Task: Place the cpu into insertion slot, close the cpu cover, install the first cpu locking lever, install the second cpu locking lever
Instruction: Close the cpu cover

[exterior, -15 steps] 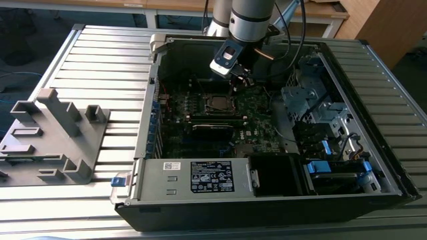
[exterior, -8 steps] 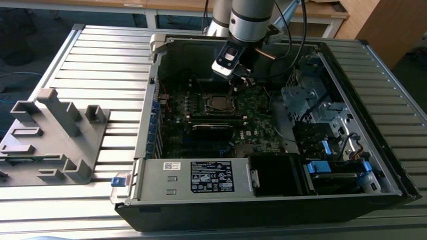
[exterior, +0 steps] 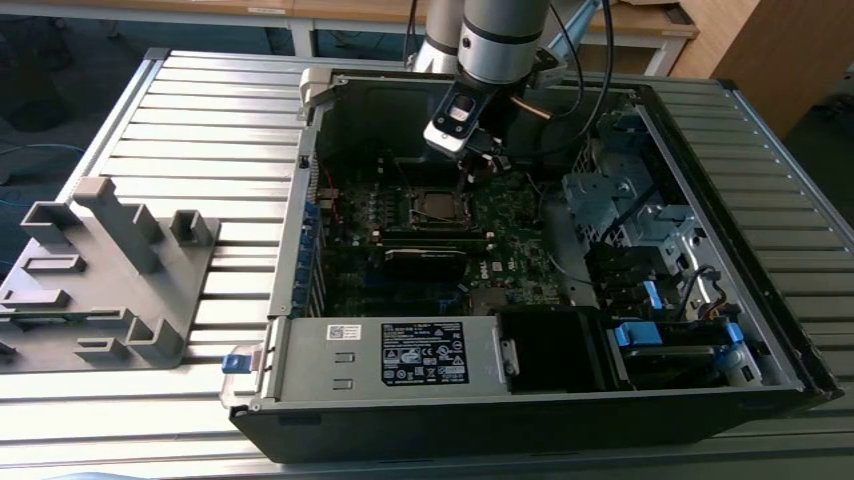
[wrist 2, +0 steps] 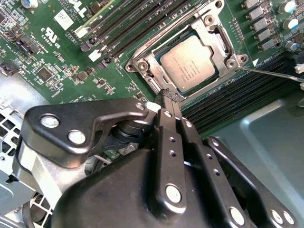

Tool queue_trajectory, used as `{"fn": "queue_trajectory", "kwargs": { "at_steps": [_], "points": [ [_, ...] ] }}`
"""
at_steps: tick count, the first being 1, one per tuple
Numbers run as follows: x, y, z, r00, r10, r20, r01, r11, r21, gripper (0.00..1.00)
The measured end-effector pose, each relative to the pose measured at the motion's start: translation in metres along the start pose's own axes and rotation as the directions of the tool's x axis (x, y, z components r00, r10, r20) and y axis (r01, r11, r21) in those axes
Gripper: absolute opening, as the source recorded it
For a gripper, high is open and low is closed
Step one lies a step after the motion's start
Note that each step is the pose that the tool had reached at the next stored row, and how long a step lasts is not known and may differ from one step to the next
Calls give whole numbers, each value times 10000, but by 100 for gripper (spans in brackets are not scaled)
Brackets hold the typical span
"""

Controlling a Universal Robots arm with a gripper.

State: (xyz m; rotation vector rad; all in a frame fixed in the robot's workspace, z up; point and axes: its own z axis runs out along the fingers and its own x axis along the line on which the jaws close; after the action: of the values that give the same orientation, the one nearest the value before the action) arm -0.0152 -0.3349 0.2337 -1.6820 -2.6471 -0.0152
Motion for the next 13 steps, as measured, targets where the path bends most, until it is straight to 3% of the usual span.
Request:
{"fn": "queue_trajectory", "kwargs": {
  "at_steps": [13],
  "points": [
    [0, 0, 0, 9999, -162, -1, 162, 9999, 2, 11]
  ]
}}
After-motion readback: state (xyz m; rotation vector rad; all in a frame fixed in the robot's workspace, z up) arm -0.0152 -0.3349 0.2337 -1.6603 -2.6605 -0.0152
